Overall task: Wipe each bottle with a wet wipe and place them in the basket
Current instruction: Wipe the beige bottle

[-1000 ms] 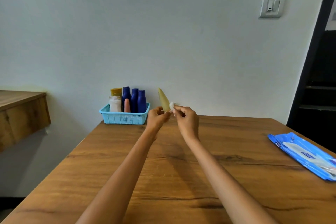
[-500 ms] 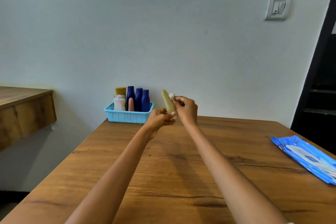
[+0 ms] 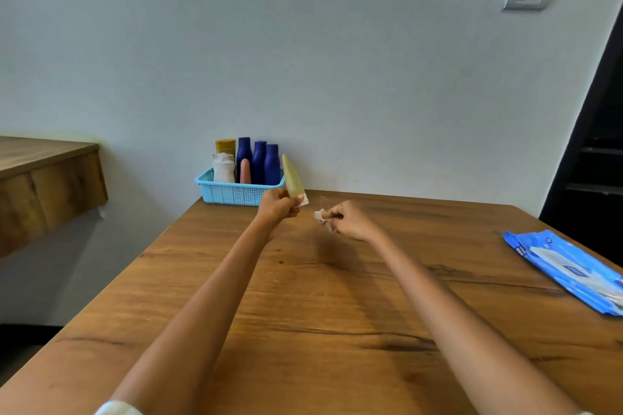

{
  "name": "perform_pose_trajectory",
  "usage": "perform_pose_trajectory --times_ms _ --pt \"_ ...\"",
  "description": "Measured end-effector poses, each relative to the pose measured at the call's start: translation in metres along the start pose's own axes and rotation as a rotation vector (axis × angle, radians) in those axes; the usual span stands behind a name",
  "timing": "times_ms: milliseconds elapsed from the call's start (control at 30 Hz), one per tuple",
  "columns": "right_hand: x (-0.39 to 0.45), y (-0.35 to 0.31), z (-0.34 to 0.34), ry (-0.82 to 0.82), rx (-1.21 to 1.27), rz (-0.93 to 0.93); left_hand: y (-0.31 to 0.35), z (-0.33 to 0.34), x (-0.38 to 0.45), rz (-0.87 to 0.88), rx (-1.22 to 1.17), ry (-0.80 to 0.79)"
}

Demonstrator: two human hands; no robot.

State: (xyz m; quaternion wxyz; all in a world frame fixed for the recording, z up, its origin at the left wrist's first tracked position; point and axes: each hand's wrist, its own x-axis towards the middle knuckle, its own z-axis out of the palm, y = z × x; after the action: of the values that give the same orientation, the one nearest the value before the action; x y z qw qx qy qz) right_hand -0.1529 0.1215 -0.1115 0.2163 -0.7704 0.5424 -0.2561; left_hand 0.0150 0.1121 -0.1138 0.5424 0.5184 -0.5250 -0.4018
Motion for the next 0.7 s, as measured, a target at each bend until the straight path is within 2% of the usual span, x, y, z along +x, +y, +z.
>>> perform_pose_trajectory --times_ms 133,433,567,700 --pt "0.0 -0.003 0.002 -0.037 -0.2 -0.04 -0.004 0.0 0.001 0.008 0.039 0.017" --pt "0.01 0.007 0.005 0.006 -0.269 -0.052 -0.007 -0.005 0.002 -0.012 0.015 0.002" --pt "0.019 0.007 0.003 0.022 -0.075 -0.024 -0.005 -0.006 0.003 0.009 0.032 -0.027" --pt "0.027 -0.007 -0.005 0.264 0.194 -0.013 0.001 -0.007 0.006 0.037 0.063 -0.058"
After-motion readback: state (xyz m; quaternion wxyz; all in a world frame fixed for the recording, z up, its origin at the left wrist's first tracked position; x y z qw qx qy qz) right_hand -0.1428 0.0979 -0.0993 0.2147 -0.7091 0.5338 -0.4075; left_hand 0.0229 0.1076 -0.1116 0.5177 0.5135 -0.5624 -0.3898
